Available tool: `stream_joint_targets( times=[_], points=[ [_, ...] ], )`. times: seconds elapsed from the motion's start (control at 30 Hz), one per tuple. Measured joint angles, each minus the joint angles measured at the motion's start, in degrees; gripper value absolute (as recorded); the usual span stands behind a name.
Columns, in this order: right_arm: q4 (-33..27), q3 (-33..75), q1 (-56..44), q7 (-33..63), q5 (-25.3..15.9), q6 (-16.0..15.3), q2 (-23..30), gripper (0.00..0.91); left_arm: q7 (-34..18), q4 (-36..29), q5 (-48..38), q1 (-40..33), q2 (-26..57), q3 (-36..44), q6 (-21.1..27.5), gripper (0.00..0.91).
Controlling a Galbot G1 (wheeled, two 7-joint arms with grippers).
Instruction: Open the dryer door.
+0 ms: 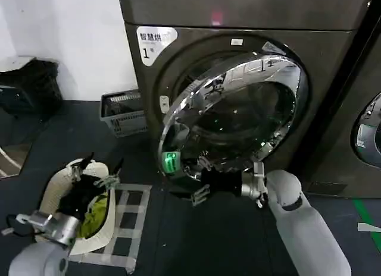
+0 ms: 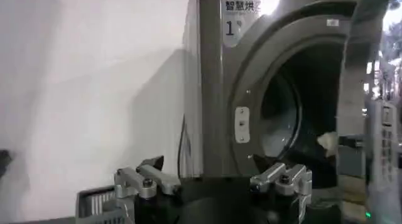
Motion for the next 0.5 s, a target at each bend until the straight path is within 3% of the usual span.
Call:
stream_joint_targets(
  times=[0.5],
  points=[
    [6.7,7.9,-10.5,-3.4,0.8,1.6,-3.0,0.907,2.3,6.6,-7.0,-9.5,7.3,8.7,-2.1,0.907]
  ],
)
